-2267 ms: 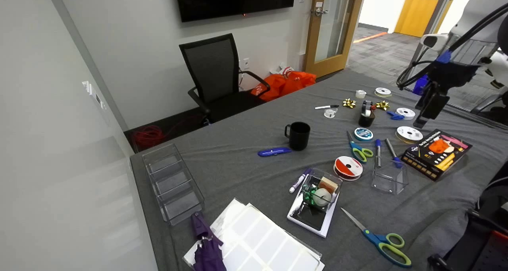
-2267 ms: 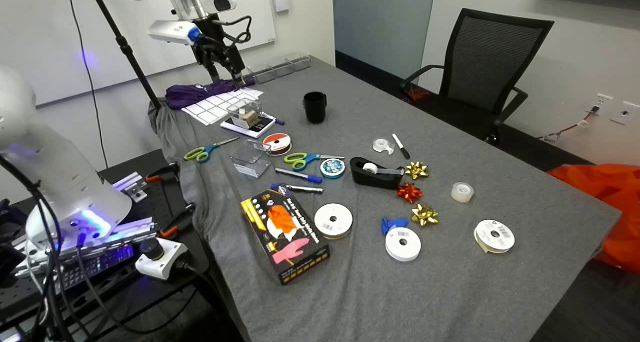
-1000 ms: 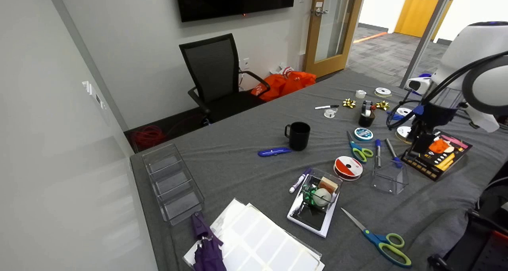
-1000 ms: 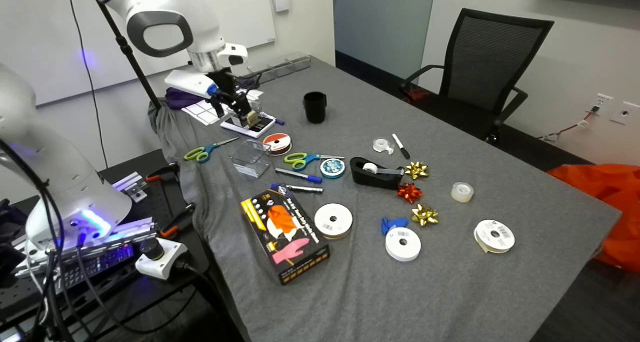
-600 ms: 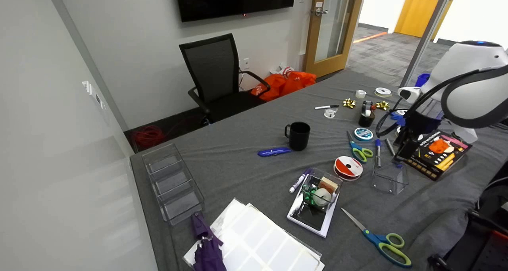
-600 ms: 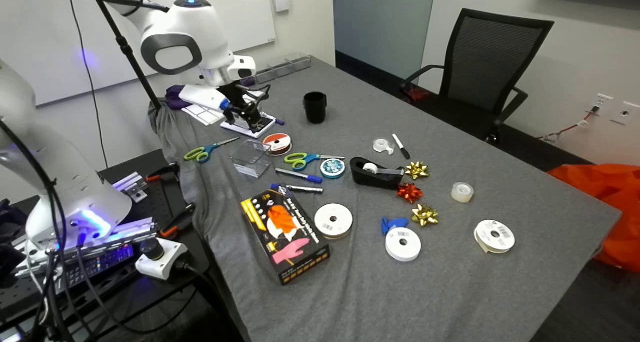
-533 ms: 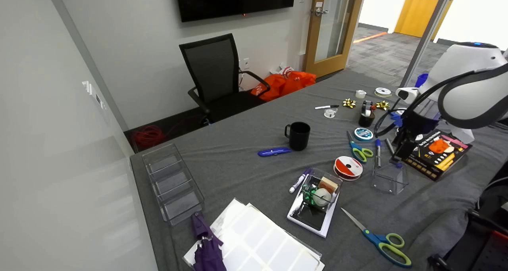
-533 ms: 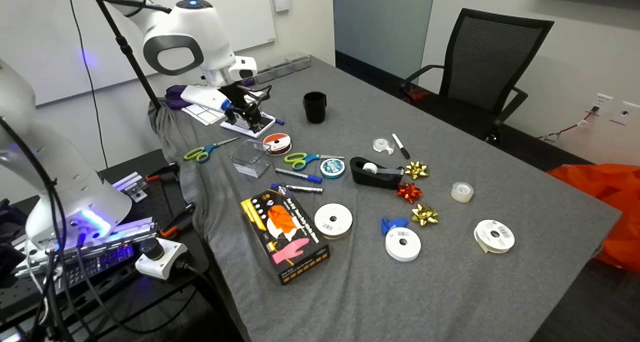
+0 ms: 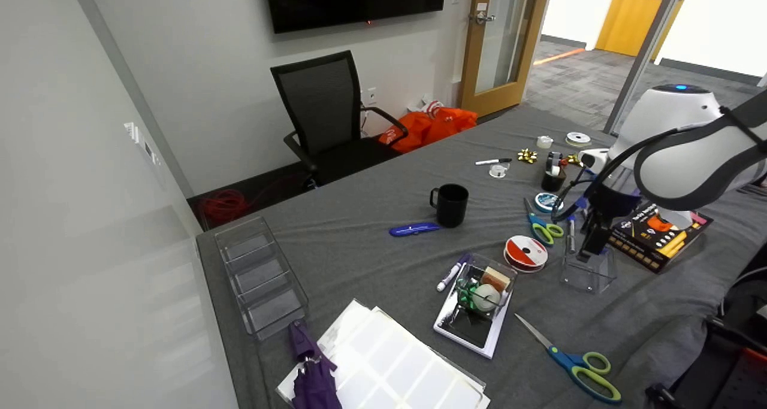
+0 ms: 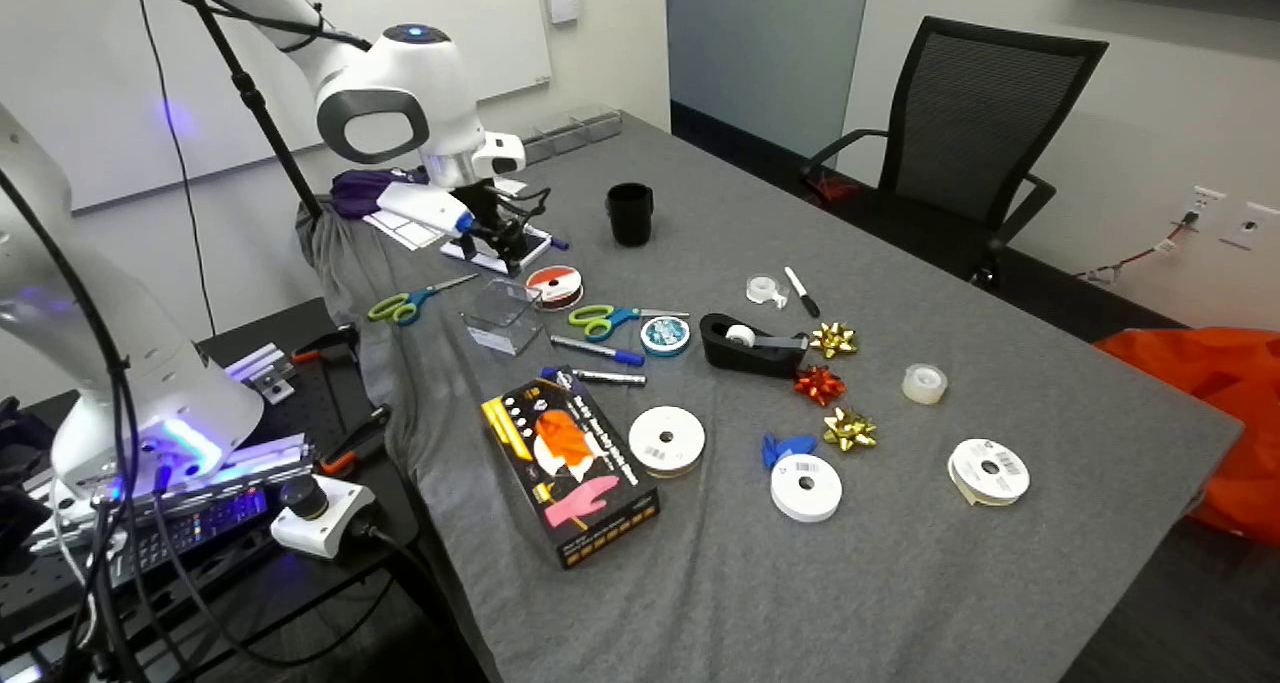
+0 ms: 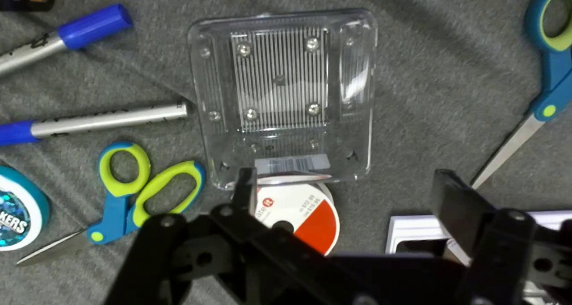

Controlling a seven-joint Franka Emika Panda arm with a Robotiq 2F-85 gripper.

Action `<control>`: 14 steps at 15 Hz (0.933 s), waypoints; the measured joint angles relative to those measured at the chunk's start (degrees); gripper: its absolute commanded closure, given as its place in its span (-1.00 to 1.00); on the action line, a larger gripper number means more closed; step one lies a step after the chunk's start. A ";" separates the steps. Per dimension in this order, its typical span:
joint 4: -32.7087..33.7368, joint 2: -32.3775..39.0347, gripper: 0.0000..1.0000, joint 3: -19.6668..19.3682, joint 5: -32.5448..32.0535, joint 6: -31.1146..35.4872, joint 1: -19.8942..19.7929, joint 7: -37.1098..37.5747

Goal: Pick up the empty clear case and move it forward

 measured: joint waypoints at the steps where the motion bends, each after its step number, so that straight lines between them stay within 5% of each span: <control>1: -0.09 0.62 -1.00 0.34 -0.62 0.01 -0.17 0.18; 14: -0.94 4.21 -1.00 1.11 -13.40 1.08 -5.07 1.85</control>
